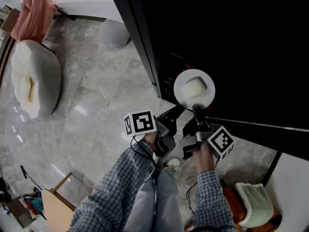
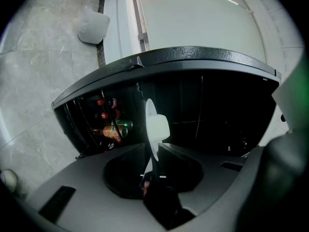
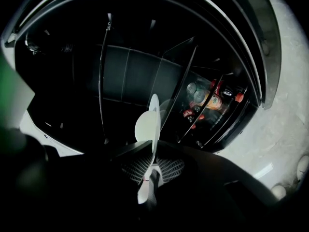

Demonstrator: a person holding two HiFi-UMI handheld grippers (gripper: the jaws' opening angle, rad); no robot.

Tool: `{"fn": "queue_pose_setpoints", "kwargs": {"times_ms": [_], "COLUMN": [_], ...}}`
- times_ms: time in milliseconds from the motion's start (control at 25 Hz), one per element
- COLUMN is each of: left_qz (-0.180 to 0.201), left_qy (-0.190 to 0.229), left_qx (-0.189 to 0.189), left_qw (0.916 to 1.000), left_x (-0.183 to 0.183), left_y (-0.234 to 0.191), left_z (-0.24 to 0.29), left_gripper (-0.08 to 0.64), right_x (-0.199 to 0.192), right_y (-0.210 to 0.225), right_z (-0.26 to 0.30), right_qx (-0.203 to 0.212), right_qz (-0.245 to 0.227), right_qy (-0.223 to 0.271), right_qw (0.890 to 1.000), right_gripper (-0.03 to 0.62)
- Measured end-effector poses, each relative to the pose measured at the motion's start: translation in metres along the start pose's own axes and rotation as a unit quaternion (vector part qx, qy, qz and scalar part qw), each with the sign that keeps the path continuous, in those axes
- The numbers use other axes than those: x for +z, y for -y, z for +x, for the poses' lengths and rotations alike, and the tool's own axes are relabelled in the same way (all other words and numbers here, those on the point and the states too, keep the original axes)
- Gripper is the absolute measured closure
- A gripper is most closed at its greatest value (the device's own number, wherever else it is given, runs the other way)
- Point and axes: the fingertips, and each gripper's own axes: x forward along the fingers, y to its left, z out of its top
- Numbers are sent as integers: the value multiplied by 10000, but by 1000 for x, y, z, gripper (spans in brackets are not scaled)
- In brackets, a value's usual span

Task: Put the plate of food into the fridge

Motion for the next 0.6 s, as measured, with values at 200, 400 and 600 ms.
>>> {"fn": "queue_pose_setpoints", "kwargs": {"times_ms": [200,400,600], "left_qz": [-252,-342,-334], "left_qy": [73,-138,-265], "left_qx": [-100,9,123], "left_qw": [9996,9993,9990], "left_x": [-10,-36,-52], "left_y": [3,-6,-13], "left_z": [-24,-48,-68], "left_gripper": [488,488,488], "right_x": [5,9,11], "right_y": [1,0,0], "right_z": [11,23,33], "right_qx": [10,57,24], "right_qz": [16,79,116], "right_qy": [68,160,263], "right_qw": [10000,9998,9996], "right_gripper": [558,558,558]}}
